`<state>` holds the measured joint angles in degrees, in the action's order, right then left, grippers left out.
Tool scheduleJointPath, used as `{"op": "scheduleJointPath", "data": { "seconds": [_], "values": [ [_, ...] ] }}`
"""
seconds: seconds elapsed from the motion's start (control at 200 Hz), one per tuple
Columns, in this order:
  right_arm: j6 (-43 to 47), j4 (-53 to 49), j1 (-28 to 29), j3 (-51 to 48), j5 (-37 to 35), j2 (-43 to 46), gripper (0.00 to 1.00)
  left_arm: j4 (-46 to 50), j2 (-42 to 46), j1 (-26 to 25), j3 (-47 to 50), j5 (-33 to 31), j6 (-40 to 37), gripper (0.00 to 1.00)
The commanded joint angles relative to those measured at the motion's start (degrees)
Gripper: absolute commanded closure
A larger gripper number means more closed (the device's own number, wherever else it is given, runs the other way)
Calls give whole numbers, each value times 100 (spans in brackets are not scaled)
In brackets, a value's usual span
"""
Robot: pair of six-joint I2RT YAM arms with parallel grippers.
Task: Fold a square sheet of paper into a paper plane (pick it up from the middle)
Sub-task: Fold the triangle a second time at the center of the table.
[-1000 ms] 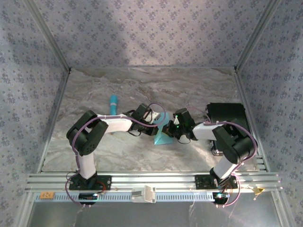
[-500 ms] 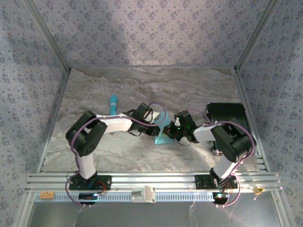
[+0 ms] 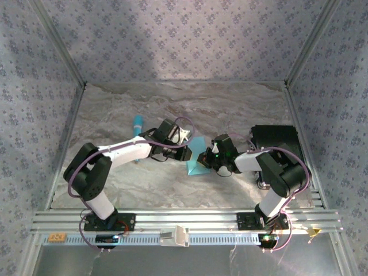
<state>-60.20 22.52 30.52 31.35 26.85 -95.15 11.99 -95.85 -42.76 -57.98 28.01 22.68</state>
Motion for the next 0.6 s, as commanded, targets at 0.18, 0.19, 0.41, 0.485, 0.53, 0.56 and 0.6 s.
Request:
{"op": "scheduleJointPath", "data": {
  "seconds": [0.18, 0.19, 0.41, 0.485, 0.53, 0.56, 0.6],
  "values": [
    [14, -644, -9, -50, -382, -152, 98, 44, -812, -278, -451, 922, 139, 91],
    [10, -644, -11, -53, -382, -152, 98, 41, -830, -277, -451, 914, 153, 91],
    [11, -653, -28, -59, -374, -141, 98, 23, -1116, -281, -439, 864, 202, 91],
    [13, -653, -22, -57, -365, -138, 98, 32, -1180, -277, -414, 855, 189, 91],
    [9, -660, -27, -62, -376, -139, 98, 31, -1218, -278, -403, 851, 184, 91],
    [9, -670, -22, -54, -374, -140, 98, 39, -1246, -285, -391, 827, 171, 91],
    [11, -692, -31, -55, -365, -152, 98, 63, -1273, -290, -373, 787, 151, 90]
  ]
}}
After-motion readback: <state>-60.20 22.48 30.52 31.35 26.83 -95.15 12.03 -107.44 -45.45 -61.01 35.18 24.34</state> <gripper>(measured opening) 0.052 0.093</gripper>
